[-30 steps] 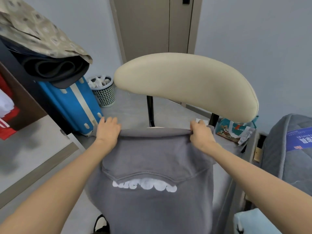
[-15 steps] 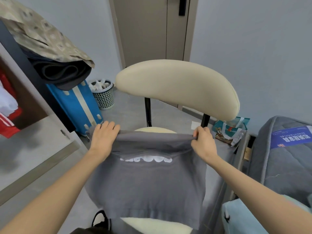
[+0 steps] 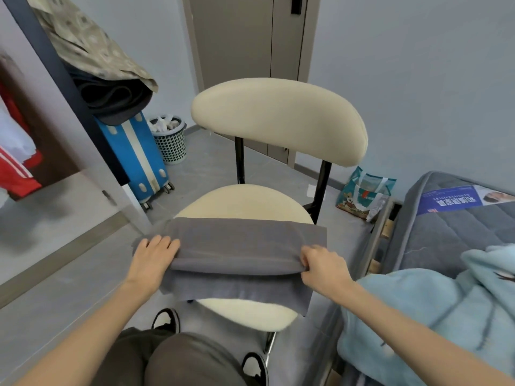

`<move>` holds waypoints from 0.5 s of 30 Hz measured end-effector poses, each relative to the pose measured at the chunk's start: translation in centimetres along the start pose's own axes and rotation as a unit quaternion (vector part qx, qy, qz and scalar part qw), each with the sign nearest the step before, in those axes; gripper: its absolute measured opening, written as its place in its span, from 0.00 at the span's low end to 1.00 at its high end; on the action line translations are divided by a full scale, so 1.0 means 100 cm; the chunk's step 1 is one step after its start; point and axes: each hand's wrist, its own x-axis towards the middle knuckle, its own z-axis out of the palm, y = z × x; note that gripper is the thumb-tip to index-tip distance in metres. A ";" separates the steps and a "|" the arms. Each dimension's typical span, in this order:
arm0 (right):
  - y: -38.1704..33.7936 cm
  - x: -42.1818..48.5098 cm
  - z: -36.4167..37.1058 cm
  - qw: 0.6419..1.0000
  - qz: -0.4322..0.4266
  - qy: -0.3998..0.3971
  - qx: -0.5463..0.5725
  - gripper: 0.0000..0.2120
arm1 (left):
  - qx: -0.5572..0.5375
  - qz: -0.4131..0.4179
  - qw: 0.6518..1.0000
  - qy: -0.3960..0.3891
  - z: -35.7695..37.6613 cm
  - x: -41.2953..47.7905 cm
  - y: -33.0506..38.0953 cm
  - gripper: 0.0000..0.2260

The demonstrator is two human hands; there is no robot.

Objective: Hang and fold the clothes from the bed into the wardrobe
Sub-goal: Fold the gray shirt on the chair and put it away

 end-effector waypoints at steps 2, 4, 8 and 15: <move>-0.002 -0.010 0.015 0.998 -0.003 -0.032 -0.050 0.06 | 0.023 0.001 0.999 -0.036 0.009 -0.010 0.005 0.23; -0.004 -0.018 0.027 0.994 0.006 -0.067 -0.090 0.09 | 0.022 0.001 0.997 -0.080 0.021 -0.019 0.011 0.25; -0.010 -0.024 0.038 0.975 0.008 -0.168 -0.144 0.17 | -0.059 -0.022 0.984 -0.165 0.040 -0.034 0.018 0.27; -0.040 -0.009 0.030 0.993 -0.032 -0.097 -0.056 0.16 | -0.313 -0.042 0.942 -0.116 0.024 -0.013 0.043 0.18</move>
